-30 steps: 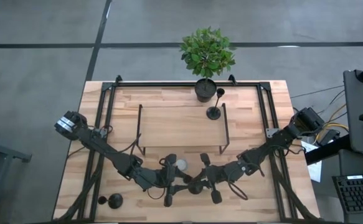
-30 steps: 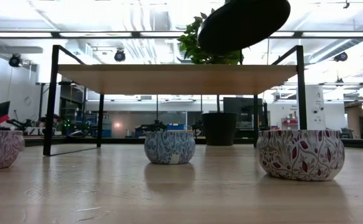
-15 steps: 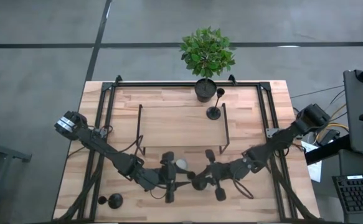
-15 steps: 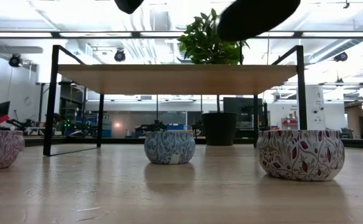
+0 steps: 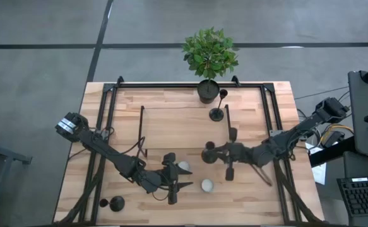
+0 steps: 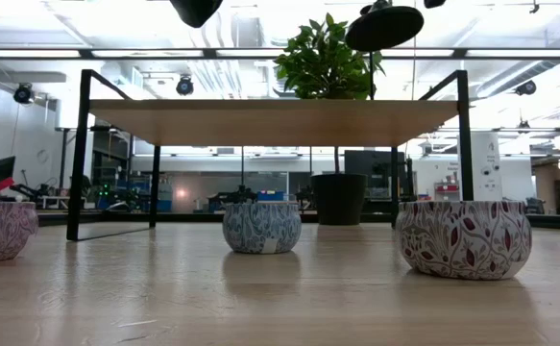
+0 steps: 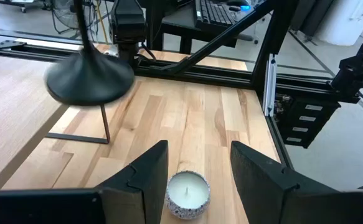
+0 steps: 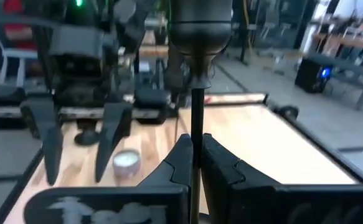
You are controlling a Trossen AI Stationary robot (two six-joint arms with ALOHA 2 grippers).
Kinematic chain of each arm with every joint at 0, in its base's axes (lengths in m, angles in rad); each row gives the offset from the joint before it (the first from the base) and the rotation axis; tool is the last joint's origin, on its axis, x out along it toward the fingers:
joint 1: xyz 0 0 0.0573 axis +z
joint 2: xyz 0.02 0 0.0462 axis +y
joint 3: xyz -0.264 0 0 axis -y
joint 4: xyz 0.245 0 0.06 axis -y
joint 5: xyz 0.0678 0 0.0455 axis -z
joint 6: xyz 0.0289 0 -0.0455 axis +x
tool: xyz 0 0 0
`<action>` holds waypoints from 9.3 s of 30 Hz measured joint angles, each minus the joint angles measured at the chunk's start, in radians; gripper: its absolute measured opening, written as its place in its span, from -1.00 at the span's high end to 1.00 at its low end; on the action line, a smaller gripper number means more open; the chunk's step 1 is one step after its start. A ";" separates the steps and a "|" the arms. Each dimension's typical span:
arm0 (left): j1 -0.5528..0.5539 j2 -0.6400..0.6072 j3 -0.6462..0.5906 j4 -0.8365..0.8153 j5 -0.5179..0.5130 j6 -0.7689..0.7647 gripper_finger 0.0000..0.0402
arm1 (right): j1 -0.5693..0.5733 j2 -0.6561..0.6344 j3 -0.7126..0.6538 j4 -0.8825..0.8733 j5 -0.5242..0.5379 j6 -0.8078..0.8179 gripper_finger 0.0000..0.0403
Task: Pick & Place candle stick holders
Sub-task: Put the right black candle holder on the shelf aligned with the other black candle holder, then put the black candle holder on the shelf aligned with the other black candle holders
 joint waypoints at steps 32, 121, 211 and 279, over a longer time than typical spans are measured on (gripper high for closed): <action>0.002 0.000 0.000 0.009 0.000 0.005 0.15 | -0.335 -0.172 -0.297 0.153 0.078 0.081 0.95; 0.002 0.000 -0.001 -0.010 0.001 -0.016 0.15 | -0.290 -0.195 -0.299 0.035 0.190 0.110 0.44; -0.657 -0.145 0.298 -1.447 0.565 -1.607 0.17 | 0.229 -0.205 -0.219 0.064 0.175 0.026 0.21; -0.691 -0.136 0.150 -1.374 0.429 -1.497 0.16 | 0.229 -0.203 -0.220 0.053 0.173 0.020 0.64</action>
